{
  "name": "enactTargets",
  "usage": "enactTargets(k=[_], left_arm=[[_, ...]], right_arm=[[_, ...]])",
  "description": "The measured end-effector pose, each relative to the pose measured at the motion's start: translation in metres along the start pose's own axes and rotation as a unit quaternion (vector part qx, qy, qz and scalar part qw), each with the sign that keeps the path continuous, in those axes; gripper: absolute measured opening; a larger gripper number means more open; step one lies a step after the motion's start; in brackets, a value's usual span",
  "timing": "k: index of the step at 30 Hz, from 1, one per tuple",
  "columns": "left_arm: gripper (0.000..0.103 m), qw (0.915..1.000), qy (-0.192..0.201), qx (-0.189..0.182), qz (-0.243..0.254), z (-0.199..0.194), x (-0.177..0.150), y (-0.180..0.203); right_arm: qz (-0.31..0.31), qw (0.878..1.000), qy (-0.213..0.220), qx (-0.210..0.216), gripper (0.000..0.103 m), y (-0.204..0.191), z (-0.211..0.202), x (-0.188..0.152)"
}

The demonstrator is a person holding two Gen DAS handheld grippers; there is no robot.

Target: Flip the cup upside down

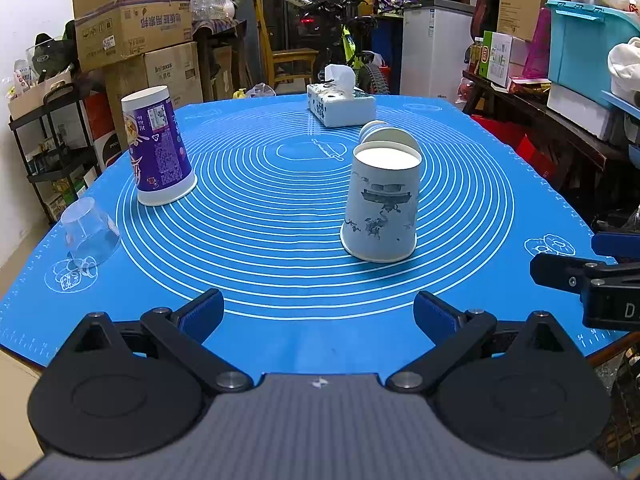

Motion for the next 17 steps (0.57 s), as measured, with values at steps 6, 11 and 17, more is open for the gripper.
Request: enactTargets(k=[6, 11, 17], left_arm=[[0.100, 1.0000, 0.000, 0.000, 0.000, 0.0003, -0.0004, 0.0003], [0.100, 1.0000, 0.000, 0.000, 0.000, 0.0002, -0.0003, 0.0003], [0.100, 1.0000, -0.005, -0.001, -0.005, 0.0015, -0.0015, -0.0003]], right_arm=[[0.000, 1.000, 0.000, 0.000, 0.090, 0.0002, -0.0001, -0.0004], [0.000, 1.000, 0.000, 0.000, 0.090, -0.0006, -0.0001, 0.0003], [0.000, 1.000, -0.001, 0.000, 0.090, -0.0007, -0.0001, 0.0003]])
Point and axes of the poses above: each gripper's, at about its wrist camera, not at the fingertips, and z roughly the way its jaws point, y to its right, x to its top, the point moved 5 cm from there along z, roughly the way its jaws point, and after that the axes turned 8 degrees about -y, right-handed, at the moved point
